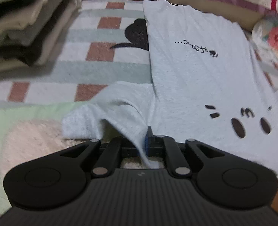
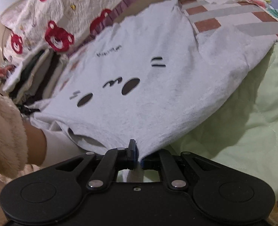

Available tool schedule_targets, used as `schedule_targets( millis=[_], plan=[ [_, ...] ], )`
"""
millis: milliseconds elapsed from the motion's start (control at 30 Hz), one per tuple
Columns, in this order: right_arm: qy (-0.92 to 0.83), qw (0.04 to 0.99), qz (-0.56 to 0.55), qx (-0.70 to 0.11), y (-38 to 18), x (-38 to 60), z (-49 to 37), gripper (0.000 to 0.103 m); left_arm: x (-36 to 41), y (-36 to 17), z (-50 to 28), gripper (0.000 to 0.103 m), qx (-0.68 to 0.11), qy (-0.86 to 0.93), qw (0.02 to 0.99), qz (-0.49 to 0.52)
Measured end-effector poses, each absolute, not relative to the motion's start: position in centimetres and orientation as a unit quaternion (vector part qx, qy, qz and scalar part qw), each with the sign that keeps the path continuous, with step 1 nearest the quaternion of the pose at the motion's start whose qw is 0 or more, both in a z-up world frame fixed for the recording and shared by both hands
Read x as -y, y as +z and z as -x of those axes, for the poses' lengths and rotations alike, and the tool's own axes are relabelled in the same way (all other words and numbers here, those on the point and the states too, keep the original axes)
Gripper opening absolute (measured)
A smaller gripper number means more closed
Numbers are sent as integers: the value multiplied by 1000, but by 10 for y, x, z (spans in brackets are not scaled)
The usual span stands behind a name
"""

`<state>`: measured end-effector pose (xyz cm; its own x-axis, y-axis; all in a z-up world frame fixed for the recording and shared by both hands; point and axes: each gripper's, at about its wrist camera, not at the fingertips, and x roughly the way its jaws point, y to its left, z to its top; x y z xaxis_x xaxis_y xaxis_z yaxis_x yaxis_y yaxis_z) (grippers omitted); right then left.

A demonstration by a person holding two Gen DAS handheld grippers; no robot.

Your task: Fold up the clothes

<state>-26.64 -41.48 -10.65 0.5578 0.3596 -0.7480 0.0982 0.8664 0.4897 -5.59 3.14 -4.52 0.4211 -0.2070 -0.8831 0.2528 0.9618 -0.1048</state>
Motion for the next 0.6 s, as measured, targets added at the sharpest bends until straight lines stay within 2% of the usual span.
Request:
schedule_targets(
  millis=[67,133,200,233,333,367,433,500,600],
  plan=[
    [76,840,-214,-492,-104,408,263,19,-33,-38,59,10,-515,-135,846,-27],
    [73,841,-185,-504,-94,407,265,20,-41,-22,64,15,-504,-146,851,-11],
    [73,843,-161,-508,-83,409,268,25,-51,-3,68,26,-489,-160,858,8],
    [78,847,-158,-501,-76,412,269,26,-55,7,70,27,-479,-166,862,17],
    [91,866,-154,-466,-51,422,264,31,-62,27,69,32,-446,-169,878,22],
    [92,875,-157,-448,-44,426,260,36,-64,34,68,34,-434,-171,884,24],
    [88,895,-161,-408,-32,435,244,40,-61,41,56,42,-407,-185,894,34],
    [70,918,-135,-366,-27,438,219,47,-54,38,37,43,-395,-195,897,41],
    [39,943,-63,-325,-25,444,167,48,-33,22,-2,43,-393,-205,895,48]
  ],
)
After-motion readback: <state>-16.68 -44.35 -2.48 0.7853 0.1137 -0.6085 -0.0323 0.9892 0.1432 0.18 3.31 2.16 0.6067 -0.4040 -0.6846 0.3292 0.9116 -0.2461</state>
